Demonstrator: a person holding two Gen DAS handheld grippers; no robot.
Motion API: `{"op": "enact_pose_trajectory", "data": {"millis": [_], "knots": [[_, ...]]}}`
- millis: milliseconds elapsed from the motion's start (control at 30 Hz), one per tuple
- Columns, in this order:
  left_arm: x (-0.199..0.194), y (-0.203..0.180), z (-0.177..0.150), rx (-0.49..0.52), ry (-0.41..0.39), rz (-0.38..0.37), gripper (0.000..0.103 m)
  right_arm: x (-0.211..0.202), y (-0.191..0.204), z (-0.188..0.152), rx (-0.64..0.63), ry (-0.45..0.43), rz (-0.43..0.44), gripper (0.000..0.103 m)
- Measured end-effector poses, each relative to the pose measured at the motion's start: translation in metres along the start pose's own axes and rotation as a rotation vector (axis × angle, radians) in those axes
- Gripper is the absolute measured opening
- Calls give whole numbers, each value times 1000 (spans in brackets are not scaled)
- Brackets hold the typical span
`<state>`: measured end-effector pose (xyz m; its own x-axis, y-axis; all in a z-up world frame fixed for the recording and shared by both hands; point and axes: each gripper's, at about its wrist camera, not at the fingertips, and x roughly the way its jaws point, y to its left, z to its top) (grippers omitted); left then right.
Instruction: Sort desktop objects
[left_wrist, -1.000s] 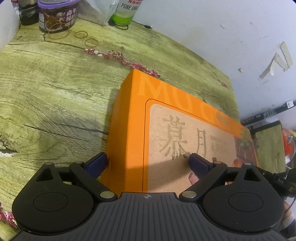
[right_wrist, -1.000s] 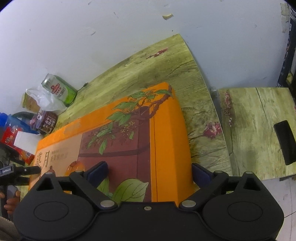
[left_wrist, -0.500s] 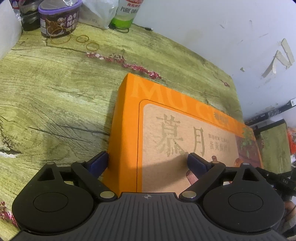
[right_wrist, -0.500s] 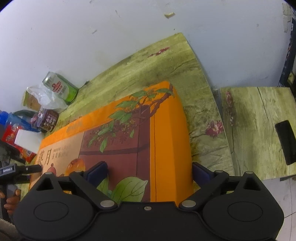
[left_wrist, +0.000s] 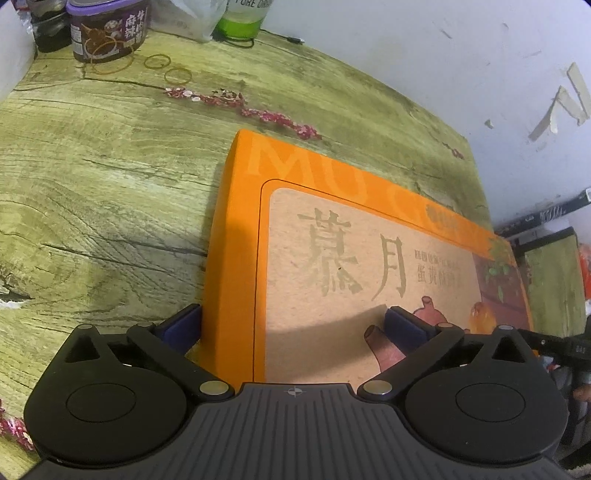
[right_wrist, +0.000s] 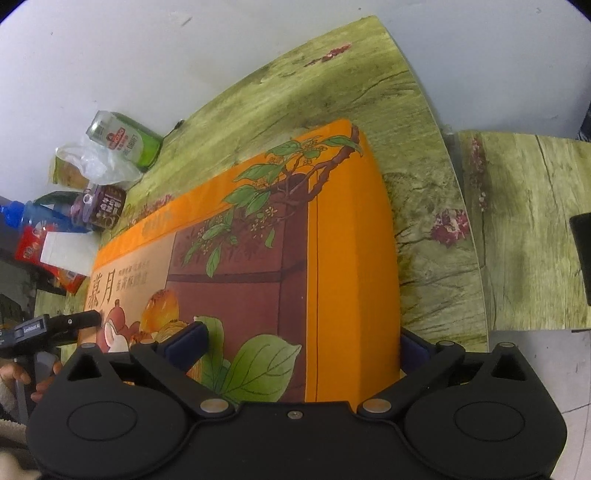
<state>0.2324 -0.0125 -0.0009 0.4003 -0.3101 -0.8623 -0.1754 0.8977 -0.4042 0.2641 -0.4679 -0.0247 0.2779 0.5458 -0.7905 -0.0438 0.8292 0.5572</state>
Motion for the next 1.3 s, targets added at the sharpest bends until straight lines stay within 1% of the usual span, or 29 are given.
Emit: {"op": "enact_pose_trajectory", "data": {"millis": [167, 267, 433, 567, 633, 667, 733, 833, 900, 1000, 1133, 1300], "knots": [[2, 2, 9, -14, -23, 4, 103, 3, 3, 7, 1, -11, -6, 103], [5, 4, 20, -12, -37, 5, 103, 9, 5, 16, 2, -17, -7, 103], [13, 5, 47, -7, -72, 7, 103, 22, 7, 40, 3, -37, -8, 103], [19, 7, 67, -8, -72, -3, 103, 32, 10, 60, 5, -46, -12, 103], [19, 12, 71, -18, -67, -19, 103, 35, 10, 66, 12, -46, -17, 103], [17, 14, 70, -30, -69, -26, 101, 35, 11, 68, 19, -46, -20, 103], [12, 21, 67, -62, -82, -29, 101, 35, 10, 67, 31, -54, -27, 103], [0, 28, 60, -69, -114, -18, 101, 25, 14, 61, 52, -102, -81, 103], [-7, 29, 56, -43, -130, -16, 101, 19, 18, 55, 48, -118, -88, 103], [-13, 26, 48, 16, -140, -17, 101, 15, 28, 47, 1, -121, -105, 103], [-12, 16, 37, 102, -146, -17, 97, 19, 38, 42, -40, -120, -142, 103], [-13, 3, 27, 196, -167, 21, 95, 18, 43, 38, -44, -150, -157, 102]]}}
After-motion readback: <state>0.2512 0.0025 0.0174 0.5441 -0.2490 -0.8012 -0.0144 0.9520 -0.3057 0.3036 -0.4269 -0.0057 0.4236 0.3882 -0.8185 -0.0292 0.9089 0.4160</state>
